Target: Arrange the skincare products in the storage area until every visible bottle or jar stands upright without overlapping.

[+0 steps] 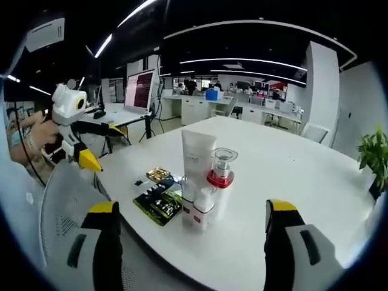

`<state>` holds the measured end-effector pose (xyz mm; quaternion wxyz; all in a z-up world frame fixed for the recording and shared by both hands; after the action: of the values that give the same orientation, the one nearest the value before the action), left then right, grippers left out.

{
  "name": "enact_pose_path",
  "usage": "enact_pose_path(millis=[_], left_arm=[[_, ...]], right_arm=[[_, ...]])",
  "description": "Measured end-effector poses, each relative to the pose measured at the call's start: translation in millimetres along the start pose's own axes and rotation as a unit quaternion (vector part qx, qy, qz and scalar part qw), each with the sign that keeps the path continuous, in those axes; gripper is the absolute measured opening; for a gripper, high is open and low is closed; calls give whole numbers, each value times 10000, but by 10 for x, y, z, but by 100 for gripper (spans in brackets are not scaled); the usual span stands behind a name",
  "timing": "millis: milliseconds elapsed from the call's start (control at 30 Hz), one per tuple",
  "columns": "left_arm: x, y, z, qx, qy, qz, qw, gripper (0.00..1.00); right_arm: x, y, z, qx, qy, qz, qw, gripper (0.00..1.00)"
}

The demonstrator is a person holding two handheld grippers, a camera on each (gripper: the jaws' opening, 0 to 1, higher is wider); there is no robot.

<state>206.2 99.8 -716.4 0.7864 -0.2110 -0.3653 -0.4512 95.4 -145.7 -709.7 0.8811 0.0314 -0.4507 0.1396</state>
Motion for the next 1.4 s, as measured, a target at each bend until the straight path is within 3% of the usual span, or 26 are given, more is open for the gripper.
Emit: enact_pose_path(millis=[533,1400], left_arm=[[18,-9,3,-33,-34,-10,10000,97],[-5,7,0,-163,160,-132,9997,97]], right_arm=[[60,6,-14,5,-132,-8,9999,100],[108,45,-35,-55,97,178,9998,100]])
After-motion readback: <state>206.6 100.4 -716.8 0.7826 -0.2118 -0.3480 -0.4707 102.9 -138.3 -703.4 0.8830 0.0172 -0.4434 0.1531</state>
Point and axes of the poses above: the point that each gripper's makers call its tool centre point, and the gripper's own axes: z roughly backward along the fingers, y roughly to its left, x roughly out of its top, the point moved 6 cm from there along z, roughly backward along the fingers, and after that the axes turned 12 degrees about y, right-handed, at the moved point
